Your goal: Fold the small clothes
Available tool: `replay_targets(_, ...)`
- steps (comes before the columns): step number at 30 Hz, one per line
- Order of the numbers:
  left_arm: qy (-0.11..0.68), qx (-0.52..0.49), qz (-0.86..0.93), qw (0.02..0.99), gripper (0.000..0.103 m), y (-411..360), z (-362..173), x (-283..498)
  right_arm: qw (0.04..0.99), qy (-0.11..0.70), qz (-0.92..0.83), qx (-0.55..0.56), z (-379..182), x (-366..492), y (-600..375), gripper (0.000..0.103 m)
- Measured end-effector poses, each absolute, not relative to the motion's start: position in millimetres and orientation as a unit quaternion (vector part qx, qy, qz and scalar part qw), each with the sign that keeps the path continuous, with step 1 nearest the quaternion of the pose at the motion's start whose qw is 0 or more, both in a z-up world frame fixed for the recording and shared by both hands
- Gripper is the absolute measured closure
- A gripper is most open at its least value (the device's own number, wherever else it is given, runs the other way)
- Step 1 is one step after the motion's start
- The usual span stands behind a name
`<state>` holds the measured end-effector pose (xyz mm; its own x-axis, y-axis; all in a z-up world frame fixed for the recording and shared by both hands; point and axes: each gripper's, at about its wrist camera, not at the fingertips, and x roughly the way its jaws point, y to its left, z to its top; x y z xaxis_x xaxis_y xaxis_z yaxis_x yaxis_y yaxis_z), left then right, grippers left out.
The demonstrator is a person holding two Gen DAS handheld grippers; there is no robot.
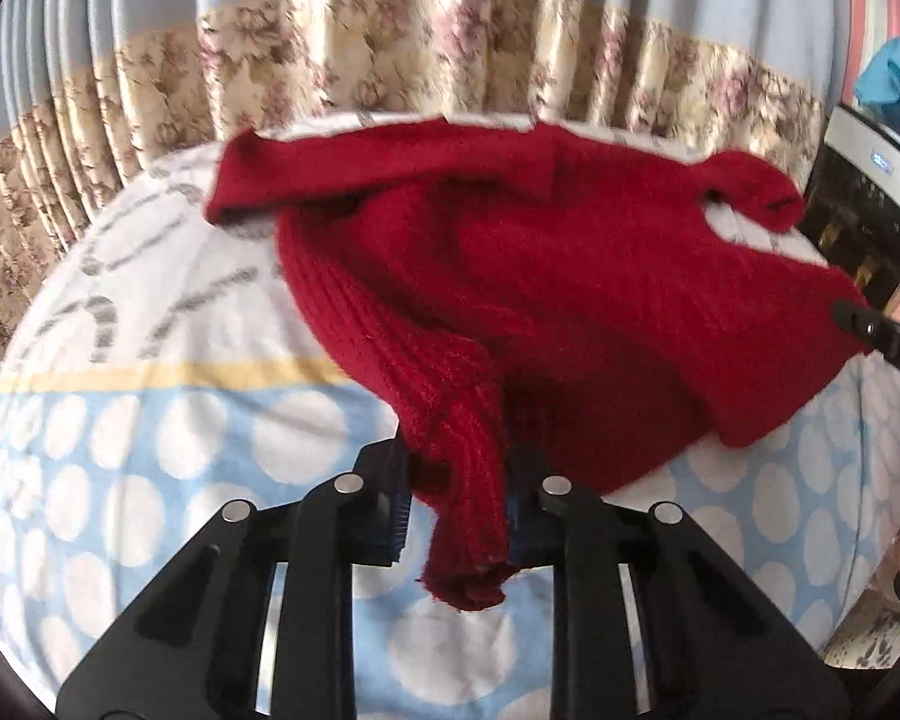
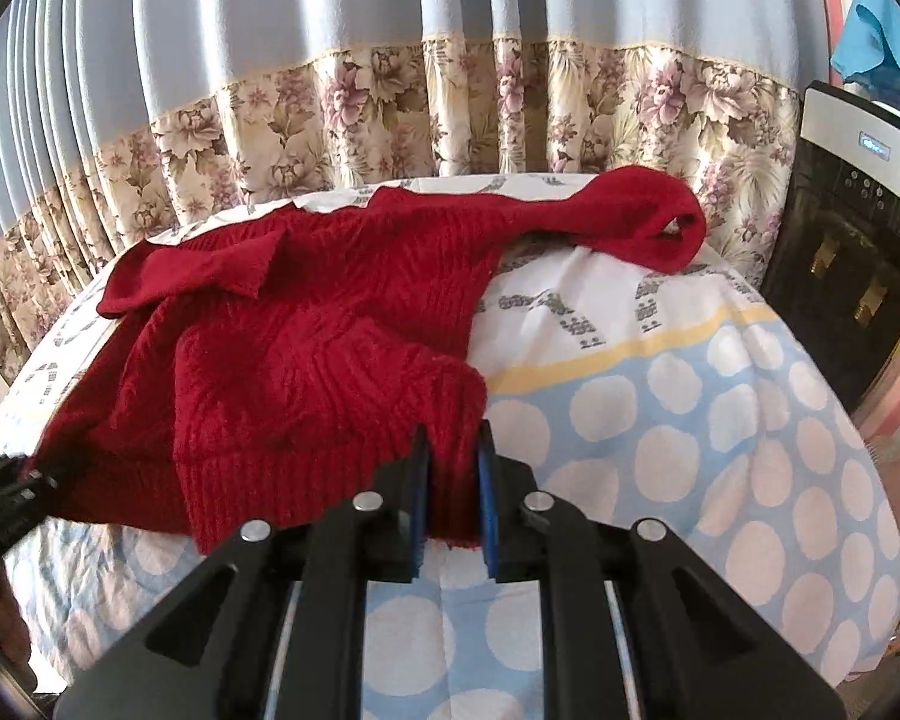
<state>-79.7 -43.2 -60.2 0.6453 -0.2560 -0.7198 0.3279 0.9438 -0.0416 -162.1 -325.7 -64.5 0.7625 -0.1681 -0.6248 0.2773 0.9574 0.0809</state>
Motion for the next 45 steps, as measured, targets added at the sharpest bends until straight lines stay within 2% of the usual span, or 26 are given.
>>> replay_targets(8, 0.376, 0.027, -0.145, 0.915, 0.084, 11.3, -23.1, -92.8, 0.937, 0.325, -0.104, 0.075, -37.0, -192.0, -330.8, 0.089)
replay_targets(12, 0.394, 0.03, -0.144, 0.907, 0.084, 18.0, -33.3, -101.7, 0.926, 0.359, -0.086, 0.083, -45.7, -207.9, -325.8, 0.089)
replay_targets(14, 0.414, 0.041, -0.144, 0.898, 0.08, 18.6, -48.6, -108.0, 0.916, 0.384, -0.084, 0.082, -58.2, -213.6, -325.1, 0.085)
replay_targets(15, 0.419, 0.05, -0.14, 0.896, 0.071, 18.2, -53.9, -109.8, 0.912, 0.392, -0.089, 0.081, -63.8, -216.1, -325.9, 0.084)
replay_targets(16, 0.421, 0.051, -0.128, 0.897, 0.049, 21.8, -58.5, -113.4, 0.909, 0.398, -0.097, 0.08, -68.1, -218.4, -327.5, 0.075)
replay_targets(17, 0.419, 0.045, -0.121, 0.899, 0.034, 27.5, -58.8, -116.3, 0.904, 0.407, -0.106, 0.08, -71.4, -221.6, -332.5, 0.06)
replay_targets(18, 0.414, 0.036, -0.111, 0.903, 0.009, 33.4, -56.3, -118.2, 0.903, 0.406, -0.111, 0.085, -70.8, -224.1, -337.7, 0.055)
replay_targets(19, 0.403, 0.028, -0.097, 0.91, 0.005, 39.5, -50.0, -119.6, 0.905, 0.399, -0.118, 0.091, -67.5, -228.2, -343.2, 0.053)
replay_targets(23, 0.366, 0.037, -0.081, 0.926, 0.005, 46.4, -28.4, -101.8, 0.921, 0.357, -0.124, 0.092, -43.5, -216.8, -356.8, 0.053)
replay_targets(30, 0.323, 0.039, -0.049, 0.944, 0.003, 53.8, -9.0, -29.0, 0.941, 0.317, -0.098, 0.067, -20.3, -142.4, -338.4, 0.051)
replay_targets(35, 0.317, 0.021, -0.038, 0.947, 0.003, 53.7, 1.4, 25.1, 0.942, 0.317, -0.086, 0.063, -16.0, -86.4, -317.9, 0.038)
replay_targets(45, 0.303, 0.06, -0.035, 0.951, 0.003, 35.5, 7.8, 89.3, 0.937, 0.346, -0.021, 0.04, -29.7, -2.2, -262.4, 0.038)
